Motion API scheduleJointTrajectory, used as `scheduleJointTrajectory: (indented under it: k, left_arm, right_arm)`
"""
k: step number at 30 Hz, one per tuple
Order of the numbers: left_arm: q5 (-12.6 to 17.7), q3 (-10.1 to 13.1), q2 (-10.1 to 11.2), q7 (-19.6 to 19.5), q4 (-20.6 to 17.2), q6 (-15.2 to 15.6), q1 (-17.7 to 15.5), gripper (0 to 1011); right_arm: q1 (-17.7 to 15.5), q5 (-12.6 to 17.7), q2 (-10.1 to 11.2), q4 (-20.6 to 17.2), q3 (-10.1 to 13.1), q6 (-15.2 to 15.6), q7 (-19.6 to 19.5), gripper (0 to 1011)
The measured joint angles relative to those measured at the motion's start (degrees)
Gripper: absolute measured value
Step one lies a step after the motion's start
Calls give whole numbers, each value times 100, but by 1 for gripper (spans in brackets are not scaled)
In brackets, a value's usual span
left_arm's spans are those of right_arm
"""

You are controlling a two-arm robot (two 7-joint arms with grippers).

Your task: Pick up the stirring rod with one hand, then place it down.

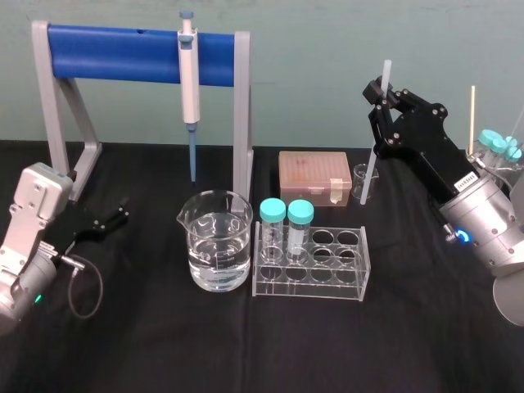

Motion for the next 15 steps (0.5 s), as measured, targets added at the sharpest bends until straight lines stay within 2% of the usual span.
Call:
scheduleJointTrajectory:
  k: [15]
  left_arm:
    - [0,0,0,0,0,0,0,1000]
  right_arm:
    - [10,-2,-5,1,-12,-3,3,72]
